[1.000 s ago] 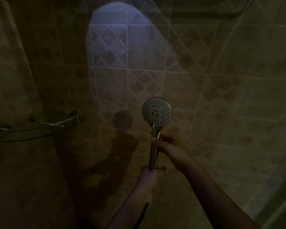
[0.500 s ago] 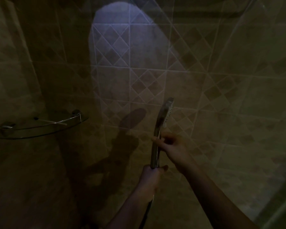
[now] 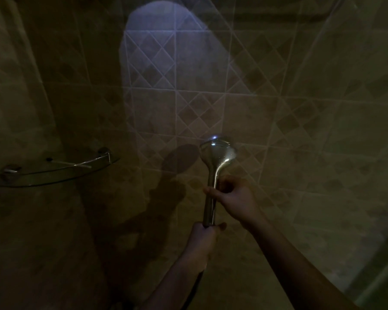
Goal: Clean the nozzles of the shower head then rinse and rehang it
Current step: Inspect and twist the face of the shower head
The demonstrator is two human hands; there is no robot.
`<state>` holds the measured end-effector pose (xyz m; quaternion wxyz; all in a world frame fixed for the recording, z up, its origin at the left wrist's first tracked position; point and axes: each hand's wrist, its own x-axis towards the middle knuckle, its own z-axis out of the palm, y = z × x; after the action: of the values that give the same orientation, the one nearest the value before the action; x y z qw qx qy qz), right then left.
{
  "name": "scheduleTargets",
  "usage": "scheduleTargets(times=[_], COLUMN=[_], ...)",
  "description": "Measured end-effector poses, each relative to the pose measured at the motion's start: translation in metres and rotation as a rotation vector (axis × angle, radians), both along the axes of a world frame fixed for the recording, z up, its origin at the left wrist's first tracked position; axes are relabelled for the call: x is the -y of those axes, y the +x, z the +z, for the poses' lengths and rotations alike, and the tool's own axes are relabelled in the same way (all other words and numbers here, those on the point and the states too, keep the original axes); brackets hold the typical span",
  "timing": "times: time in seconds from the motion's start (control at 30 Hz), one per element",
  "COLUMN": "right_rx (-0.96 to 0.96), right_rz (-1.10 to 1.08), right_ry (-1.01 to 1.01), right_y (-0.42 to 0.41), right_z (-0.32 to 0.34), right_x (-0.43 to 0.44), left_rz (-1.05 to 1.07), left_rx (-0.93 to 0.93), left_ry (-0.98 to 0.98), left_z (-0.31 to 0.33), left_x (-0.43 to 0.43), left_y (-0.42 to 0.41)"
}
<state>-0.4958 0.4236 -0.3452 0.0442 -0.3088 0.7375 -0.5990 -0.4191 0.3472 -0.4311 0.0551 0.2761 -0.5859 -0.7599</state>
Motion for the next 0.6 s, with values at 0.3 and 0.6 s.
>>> scheduleTargets(times=[0.3,0.6], right_rx=[0.146,0.317], right_rz=[0.108,0.327], right_ry=[-0.022,-0.056], right_y=[0.005,0.0], right_z=[-0.001,0.004], right_x=[0.0,-0.009], left_rz=[0.004,-0.009], left_rx=[0.003,-0.011], left_ry=[0.011,-0.016], left_z=[0.001,0.002], left_x=[-0.001,0.001], left_y=[0.002,0.01])
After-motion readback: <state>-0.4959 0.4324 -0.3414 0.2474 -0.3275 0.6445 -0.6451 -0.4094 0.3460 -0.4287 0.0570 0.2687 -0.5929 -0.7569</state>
